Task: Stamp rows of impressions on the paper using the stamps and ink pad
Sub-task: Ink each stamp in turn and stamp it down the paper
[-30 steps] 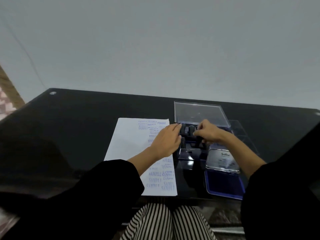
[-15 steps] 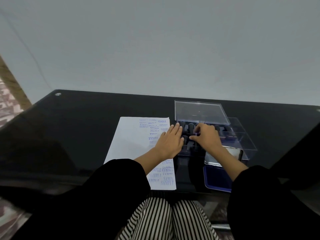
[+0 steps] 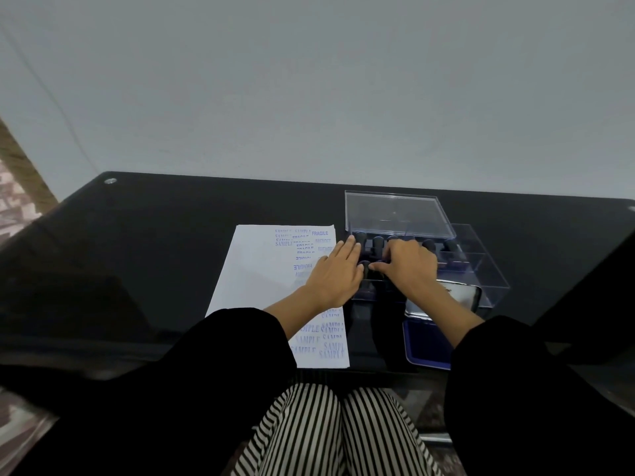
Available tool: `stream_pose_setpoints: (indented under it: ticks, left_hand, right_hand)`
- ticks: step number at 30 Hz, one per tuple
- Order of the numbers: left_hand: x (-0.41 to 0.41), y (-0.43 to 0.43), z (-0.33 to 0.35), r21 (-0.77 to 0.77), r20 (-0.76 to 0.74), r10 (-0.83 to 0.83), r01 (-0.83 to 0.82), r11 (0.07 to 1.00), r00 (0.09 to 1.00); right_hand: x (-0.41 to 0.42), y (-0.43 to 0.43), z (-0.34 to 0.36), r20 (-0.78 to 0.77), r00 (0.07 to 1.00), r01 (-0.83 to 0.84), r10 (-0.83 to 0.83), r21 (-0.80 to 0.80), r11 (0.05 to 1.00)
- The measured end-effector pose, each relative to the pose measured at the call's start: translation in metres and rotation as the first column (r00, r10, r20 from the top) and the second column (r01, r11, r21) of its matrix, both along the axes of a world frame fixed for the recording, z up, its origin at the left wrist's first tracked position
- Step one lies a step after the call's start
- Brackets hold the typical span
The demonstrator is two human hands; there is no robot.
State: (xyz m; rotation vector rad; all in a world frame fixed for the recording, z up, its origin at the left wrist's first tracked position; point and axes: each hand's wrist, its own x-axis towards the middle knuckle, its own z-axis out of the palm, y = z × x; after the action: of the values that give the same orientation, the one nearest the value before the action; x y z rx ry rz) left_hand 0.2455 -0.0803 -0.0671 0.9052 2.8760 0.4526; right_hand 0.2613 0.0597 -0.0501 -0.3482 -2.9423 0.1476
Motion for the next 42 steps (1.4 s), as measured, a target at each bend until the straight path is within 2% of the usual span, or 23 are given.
stream_pose_setpoints:
  ticks: [3,8,14,18,21,25,29,32,37,42]
  left_hand:
    - [0.0,0.0,-0.001,0.005,0.004,0.0,0.0,1.0,1.0]
    - [-0.001,0.0,-0.002,0.013,0.005,-0.004,0.004,1.0,1.0]
    - [-0.001,-0.004,0.001,0.078,0.051,-0.02,0.016,0.997,0.999]
    - [0.003,-0.008,0.005,0.111,0.061,-0.017,0.01,0.994,0.998]
    - [0.008,-0.013,0.01,0.137,0.039,-0.025,0.02,0.99,0.999]
    - [0.016,-0.017,0.019,0.141,0.012,-0.023,0.021,0.99,1.0]
    - [0.031,-0.017,0.029,0.175,-0.027,-0.039,0.043,0.984,0.999]
    - [0.044,-0.013,0.036,0.206,-0.088,-0.083,0.1,0.973,0.993]
    - [0.068,0.0,0.037,0.201,-0.128,-0.124,0.149,0.968,0.984]
    - [0.09,0.014,0.031,0.148,-0.112,-0.158,0.174,0.974,0.981]
  right_hand:
    - [0.0,-0.004,0.0,-0.069,0.997,-0.021,0.021,-0.003,1.0]
    - [-0.011,-0.01,-0.004,0.086,0.996,-0.018,0.034,-0.181,0.983]
    - [-0.017,-0.012,-0.004,0.137,0.989,-0.037,0.06,-0.162,0.986]
    - [-0.015,-0.012,-0.002,0.158,0.985,-0.033,0.077,-0.262,0.965]
    - [-0.011,-0.008,0.001,0.071,0.997,-0.002,0.035,-0.418,0.908]
    - [0.001,0.001,0.004,-0.024,1.0,0.0,-0.014,-0.518,0.855]
    - [0.019,0.009,0.017,-0.201,0.974,-0.092,-0.101,-0.766,0.636]
    - [0.039,0.017,0.035,-0.285,0.948,-0.161,-0.143,-0.815,0.556]
    - [0.077,0.035,0.047,-0.317,0.939,-0.183,-0.136,-0.792,0.583]
    - [0.102,0.045,0.04,-0.318,0.94,-0.164,-0.122,-0.737,0.656]
